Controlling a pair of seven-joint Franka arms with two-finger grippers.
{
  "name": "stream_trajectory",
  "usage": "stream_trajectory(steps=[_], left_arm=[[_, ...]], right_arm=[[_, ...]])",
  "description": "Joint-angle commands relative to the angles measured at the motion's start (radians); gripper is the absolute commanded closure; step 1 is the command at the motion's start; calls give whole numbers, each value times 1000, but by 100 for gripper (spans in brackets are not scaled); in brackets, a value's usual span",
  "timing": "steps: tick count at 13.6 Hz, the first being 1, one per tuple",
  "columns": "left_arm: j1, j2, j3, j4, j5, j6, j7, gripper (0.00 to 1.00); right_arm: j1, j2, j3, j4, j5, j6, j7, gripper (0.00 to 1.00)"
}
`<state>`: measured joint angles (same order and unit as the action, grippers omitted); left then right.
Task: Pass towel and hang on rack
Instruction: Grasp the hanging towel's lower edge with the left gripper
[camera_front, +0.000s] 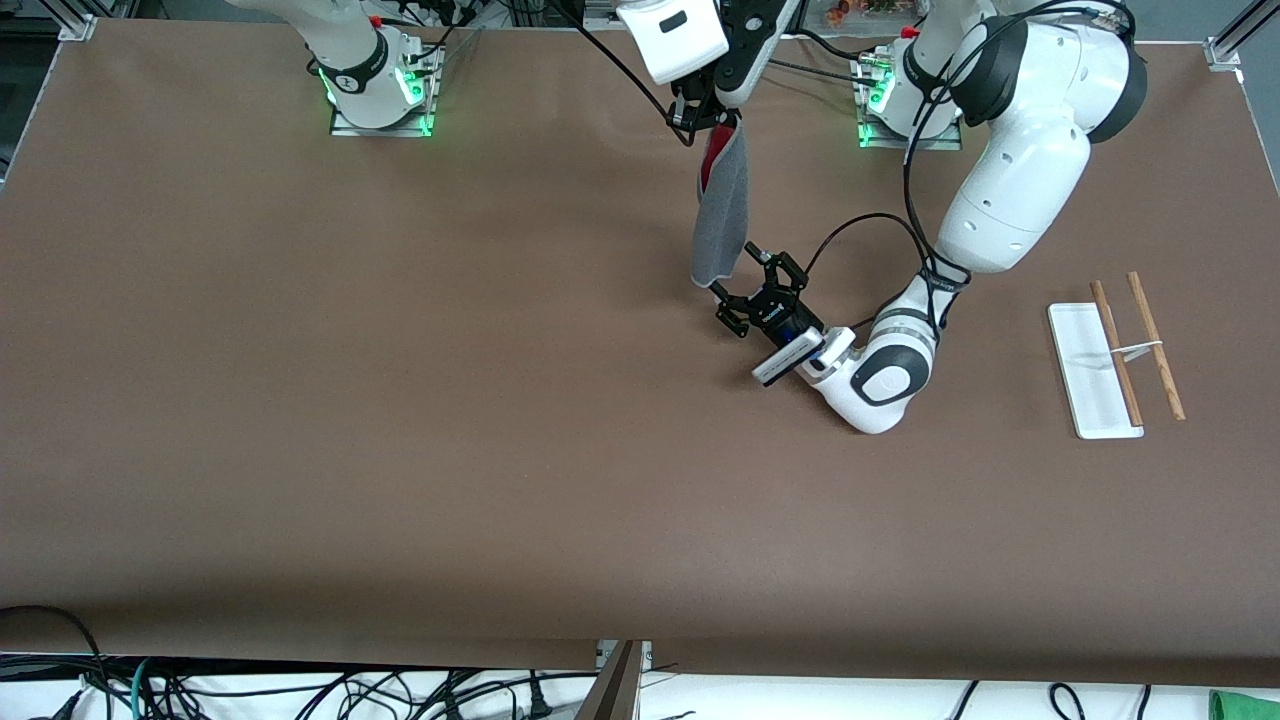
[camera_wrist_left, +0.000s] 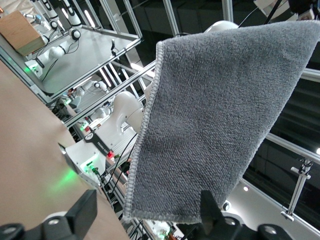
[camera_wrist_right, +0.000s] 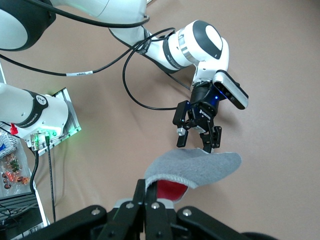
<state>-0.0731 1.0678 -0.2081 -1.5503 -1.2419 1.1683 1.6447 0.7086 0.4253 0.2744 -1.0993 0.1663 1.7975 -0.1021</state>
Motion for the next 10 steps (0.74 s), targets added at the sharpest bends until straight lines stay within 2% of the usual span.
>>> stream_trajectory(steps=[1, 2, 3, 4, 9, 10], left_arm=[[-7, -8, 1, -8, -30, -15, 18, 45], [-7, -9, 1, -7, -30, -15, 18, 72], [-5, -11, 1, -5, -28, -15, 18, 92], [-5, -12, 3, -10, -27, -15, 18, 100], [-22, -17, 1, -16, -25, -16, 14, 100], [-24, -19, 1, -13, -25, -13, 12, 95]], right_arm=[[2, -16, 3, 10, -13, -10, 22, 100], [2, -16, 3, 10, -11, -10, 22, 100], [2, -17, 2, 10, -11, -10, 22, 100], [2, -17, 2, 10, -11, -12, 22, 100], [2, -17, 5, 10, -10, -12, 53, 100], [2, -19, 5, 10, -10, -12, 65, 100]])
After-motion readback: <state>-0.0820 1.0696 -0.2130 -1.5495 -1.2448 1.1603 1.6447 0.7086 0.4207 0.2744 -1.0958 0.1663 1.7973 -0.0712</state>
